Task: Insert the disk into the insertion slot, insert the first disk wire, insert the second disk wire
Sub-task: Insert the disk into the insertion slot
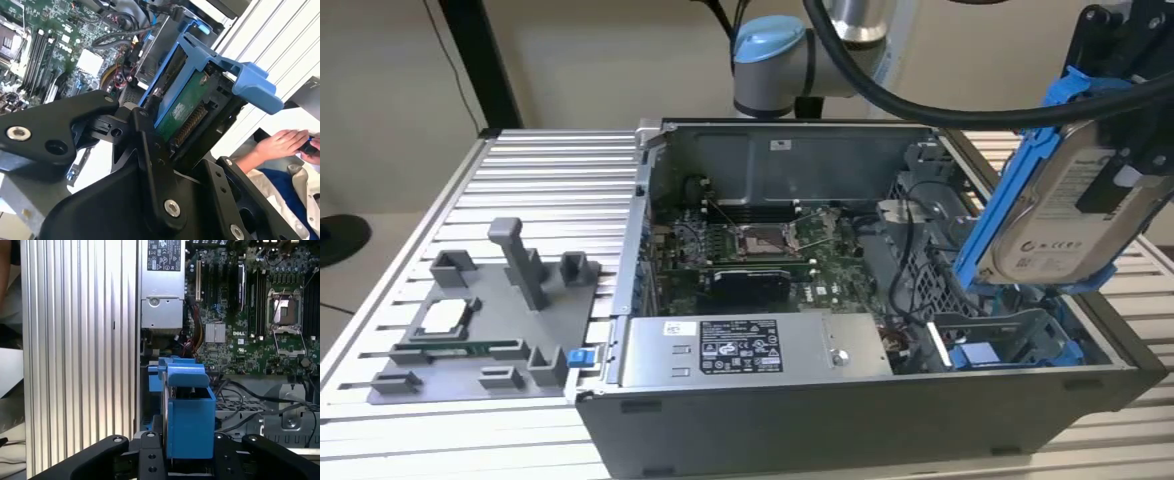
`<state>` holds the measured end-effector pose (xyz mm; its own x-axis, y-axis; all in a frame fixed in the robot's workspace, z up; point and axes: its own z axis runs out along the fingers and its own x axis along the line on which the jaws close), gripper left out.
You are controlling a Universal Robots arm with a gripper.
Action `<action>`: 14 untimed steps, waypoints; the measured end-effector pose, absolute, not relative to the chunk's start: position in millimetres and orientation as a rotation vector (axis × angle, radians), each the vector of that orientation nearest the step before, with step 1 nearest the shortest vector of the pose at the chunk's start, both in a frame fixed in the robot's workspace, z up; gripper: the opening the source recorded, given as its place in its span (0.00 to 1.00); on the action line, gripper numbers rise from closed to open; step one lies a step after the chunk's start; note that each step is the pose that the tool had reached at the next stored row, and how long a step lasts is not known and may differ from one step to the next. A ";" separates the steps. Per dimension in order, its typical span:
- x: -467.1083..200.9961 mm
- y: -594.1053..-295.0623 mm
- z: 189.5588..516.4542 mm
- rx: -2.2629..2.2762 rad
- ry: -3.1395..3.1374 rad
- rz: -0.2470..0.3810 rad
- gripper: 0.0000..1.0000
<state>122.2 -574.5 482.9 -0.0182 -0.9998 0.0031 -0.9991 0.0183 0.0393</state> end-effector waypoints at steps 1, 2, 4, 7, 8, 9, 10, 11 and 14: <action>122.3 -575.3 482.1 2.180 -2.220 -0.041 0.00; 122.3 -576.0 481.4 2.180 -2.220 -0.041 0.00; 122.3 -577.5 480.0 2.180 -2.220 -0.041 0.00; 122.3 -579.1 477.9 2.180 -2.220 -0.041 0.00; 122.3 -579.6 477.1 2.180 -2.220 -0.041 0.00; 122.3 -580.0 476.4 2.180 -2.220 -0.041 0.00; 122.3 -580.4 475.7 2.180 -2.220 -0.040 0.00; 122.3 -580.7 474.9 2.180 -2.220 -0.041 0.00; 122.3 -581.8 472.6 2.180 -2.220 -0.041 0.00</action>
